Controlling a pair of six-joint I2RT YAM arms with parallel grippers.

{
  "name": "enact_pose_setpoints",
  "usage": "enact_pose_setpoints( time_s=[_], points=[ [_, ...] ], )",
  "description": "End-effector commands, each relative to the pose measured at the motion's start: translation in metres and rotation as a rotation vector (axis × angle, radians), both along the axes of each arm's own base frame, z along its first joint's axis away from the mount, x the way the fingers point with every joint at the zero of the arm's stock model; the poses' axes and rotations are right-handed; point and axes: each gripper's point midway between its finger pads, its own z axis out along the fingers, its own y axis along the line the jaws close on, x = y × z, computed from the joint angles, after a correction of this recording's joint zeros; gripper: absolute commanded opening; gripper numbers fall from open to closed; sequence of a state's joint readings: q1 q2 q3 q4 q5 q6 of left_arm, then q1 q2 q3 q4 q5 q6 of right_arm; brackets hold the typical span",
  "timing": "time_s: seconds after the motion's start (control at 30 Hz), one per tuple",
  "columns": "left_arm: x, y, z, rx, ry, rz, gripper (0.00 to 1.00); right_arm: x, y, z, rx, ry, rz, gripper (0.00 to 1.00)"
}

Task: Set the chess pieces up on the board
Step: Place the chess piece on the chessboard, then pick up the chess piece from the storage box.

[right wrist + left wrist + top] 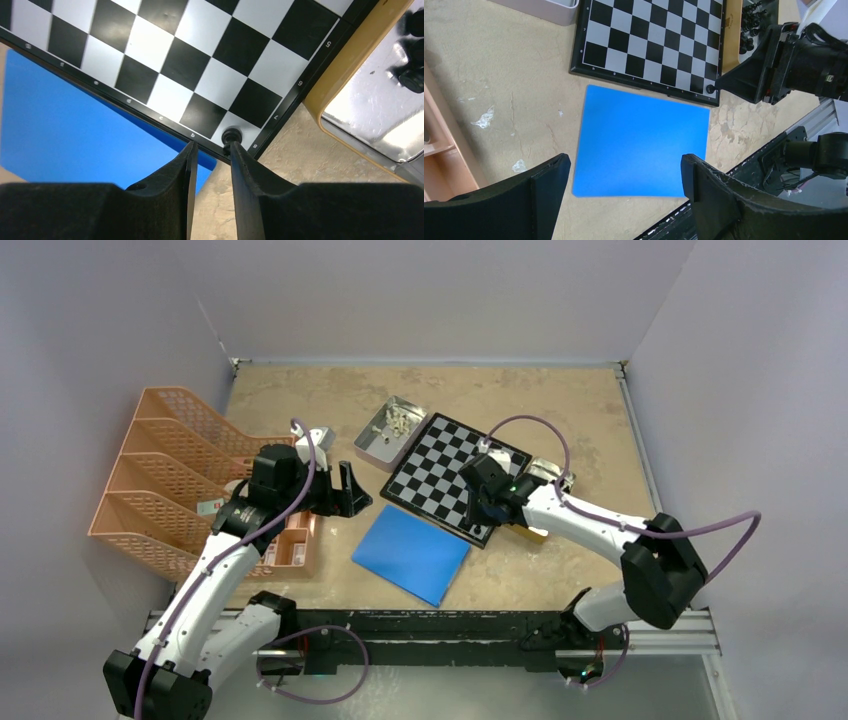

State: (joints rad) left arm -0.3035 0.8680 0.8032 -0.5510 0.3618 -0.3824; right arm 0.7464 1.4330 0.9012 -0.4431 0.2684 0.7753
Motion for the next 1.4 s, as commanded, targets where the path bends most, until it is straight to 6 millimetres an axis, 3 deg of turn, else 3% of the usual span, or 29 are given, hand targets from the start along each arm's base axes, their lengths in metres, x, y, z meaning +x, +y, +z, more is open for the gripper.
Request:
enact_pose_setpoints(
  time_s=[0.0,0.33,0.53,0.7,0.8,0.93,1.13,1.37],
  points=[
    [0.000,-0.002,0.005,-0.009,-0.020,-0.007,0.81,0.014,0.004,0.039,0.027,-0.083,-0.020,0.33],
    [0.000,-0.002,0.010,-0.010,-0.038,-0.008,0.81,0.047,-0.024,0.079,-0.023,-0.267,-0.200,0.32],
    [-0.001,-0.001,0.015,-0.016,-0.061,-0.010,0.82,0.076,-0.068,0.086,0.003,-0.306,-0.333,0.31],
    [-0.001,-0.001,0.015,-0.013,-0.060,-0.009,0.82,0.088,-0.109,0.092,-0.011,-0.356,-0.466,0.31],
    [-0.002,0.000,0.018,-0.016,-0.071,-0.009,0.82,0.093,-0.128,0.086,-0.023,-0.364,-0.517,0.31],
    [-0.002,0.000,0.018,-0.019,-0.076,-0.006,0.82,0.096,-0.150,0.062,-0.042,-0.319,-0.581,0.30],
    [-0.003,-0.002,0.018,-0.022,-0.070,-0.016,0.82,0.098,-0.163,0.036,-0.028,-0.272,-0.629,0.30],
    [-0.004,-0.002,0.019,-0.028,-0.076,-0.020,0.81,0.100,-0.181,0.027,-0.045,-0.281,-0.691,0.30]
  ],
)
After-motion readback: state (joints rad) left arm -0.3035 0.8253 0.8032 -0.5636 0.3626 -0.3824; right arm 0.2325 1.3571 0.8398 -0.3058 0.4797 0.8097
